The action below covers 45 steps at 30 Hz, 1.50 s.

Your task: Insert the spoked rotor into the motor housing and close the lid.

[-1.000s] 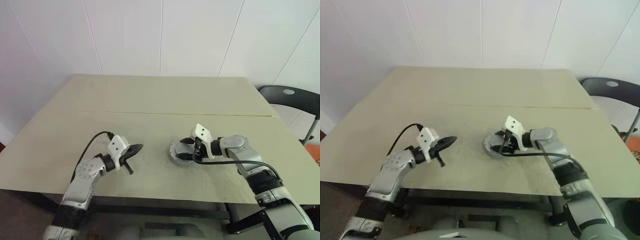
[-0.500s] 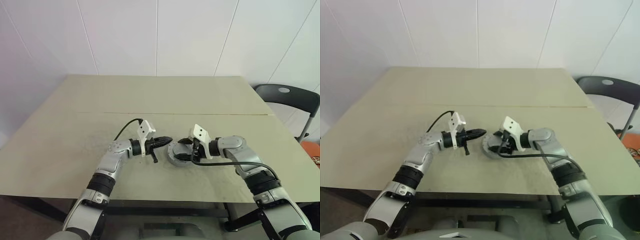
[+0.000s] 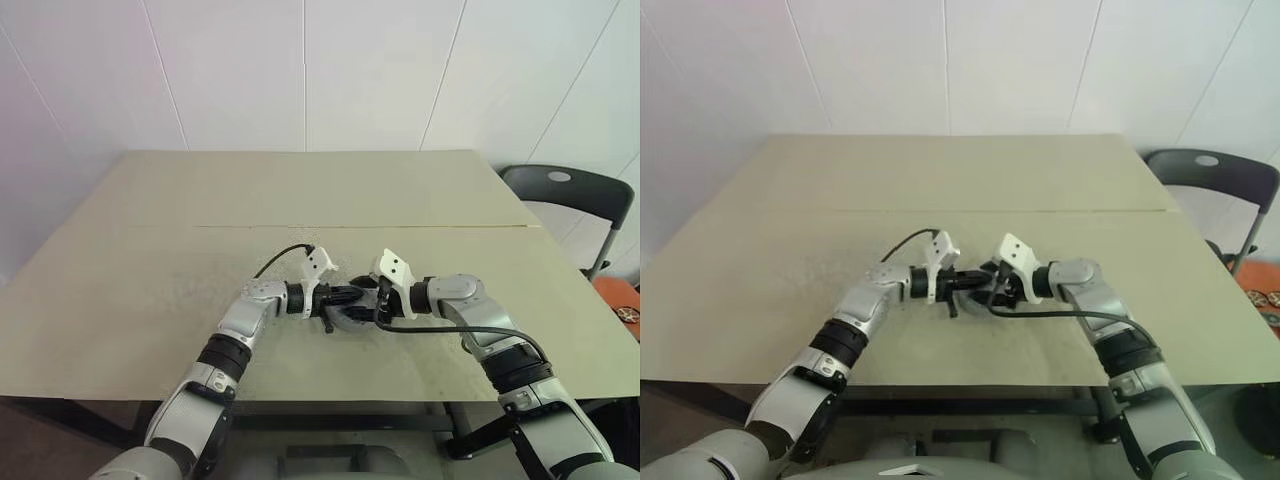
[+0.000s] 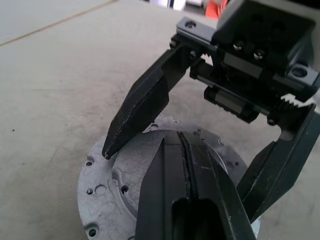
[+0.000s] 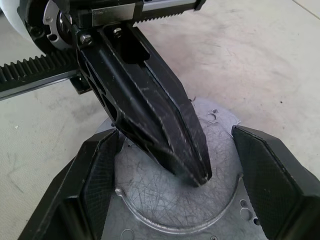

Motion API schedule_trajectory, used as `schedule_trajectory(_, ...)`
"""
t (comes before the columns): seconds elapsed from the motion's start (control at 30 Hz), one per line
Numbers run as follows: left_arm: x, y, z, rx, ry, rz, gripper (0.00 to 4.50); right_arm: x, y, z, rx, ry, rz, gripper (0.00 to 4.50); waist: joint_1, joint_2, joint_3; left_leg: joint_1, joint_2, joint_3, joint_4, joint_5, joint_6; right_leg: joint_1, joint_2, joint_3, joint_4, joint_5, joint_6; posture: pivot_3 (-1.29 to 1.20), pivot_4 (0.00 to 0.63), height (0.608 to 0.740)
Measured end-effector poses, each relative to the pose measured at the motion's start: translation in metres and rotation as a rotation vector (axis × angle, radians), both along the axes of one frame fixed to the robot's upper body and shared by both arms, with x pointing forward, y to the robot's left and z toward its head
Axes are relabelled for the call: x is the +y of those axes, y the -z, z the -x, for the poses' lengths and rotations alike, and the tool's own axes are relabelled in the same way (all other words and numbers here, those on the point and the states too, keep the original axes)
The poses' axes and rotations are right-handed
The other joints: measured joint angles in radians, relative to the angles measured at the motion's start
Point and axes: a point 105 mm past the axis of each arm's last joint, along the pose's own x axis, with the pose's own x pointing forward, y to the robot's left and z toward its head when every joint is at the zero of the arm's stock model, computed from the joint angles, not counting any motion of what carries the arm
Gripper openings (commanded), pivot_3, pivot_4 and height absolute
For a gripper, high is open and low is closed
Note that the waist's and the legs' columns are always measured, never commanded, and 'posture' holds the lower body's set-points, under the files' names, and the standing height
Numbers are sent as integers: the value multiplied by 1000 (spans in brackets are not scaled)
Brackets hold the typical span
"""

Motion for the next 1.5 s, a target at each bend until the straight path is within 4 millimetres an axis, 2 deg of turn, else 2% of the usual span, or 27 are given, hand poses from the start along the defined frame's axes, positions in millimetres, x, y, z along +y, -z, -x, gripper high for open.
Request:
schedule_trajectory(0.13,1,-3,0,-41,21,-72,0,1,-3,-2,27,35,-35,3262,-1,1,0,0,1,0,0,0,0,0,2,0,0,0,0,0,0,740)
schedule_trajectory(0.2,2,-4,0,-57,22,-86,0,1,-4,-2,42,48,-49,3993,-1,1,1,-1,1,0,0,0,0,0,1,0,0,0,0,0,0,740)
schedule_trajectory(0.27,3,-3,2,-67,28,-101,0,2,-3,-1,60,47,-62,4492,0,2,1,-1,1,0,-1,0,0,0,1,0,0,0,0,0,0,740)
schedule_trajectory(0.43,6,-3,4,-83,37,-114,0,1,-4,-2,72,52,-69,4492,1,3,2,-1,1,0,-2,0,0,-1,0,0,-1,0,0,0,0,740)
schedule_trajectory(0.63,7,-5,7,-92,45,-113,0,-3,-12,5,182,51,-163,4492,4,3,2,-3,-1,1,-5,0,0,-1,-3,1,-4,0,0,0,0,740)
schedule_trajectory(0.83,6,-6,8,-99,51,-112,0,-12,-17,3,264,119,-248,4492,8,3,2,-3,-2,1,-11,0,0,-2,-4,1,-7,0,0,0,0,740)
schedule_trajectory(1.0,8,-7,7,-110,49,-118,0,-39,-15,-7,330,274,-235,4492,6,4,3,-2,-2,2,-11,0,0,-3,-4,1,-7,0,0,0,0,740)
schedule_trajectory(1.17,10,-9,7,-128,57,-123,0,-53,-9,-10,429,369,-204,4492,5,7,6,-4,-2,2,-12,0,0,-5,-2,1,-6,0,0,0,0,740)
schedule_trajectory(1.5,26,-11,-3,-157,55,-165,0,-47,-14,-3,610,390,-251,4492,5,7,6,-4,-2,2,-11,0,1,-5,5,1,-5,0,0,0,0,740)
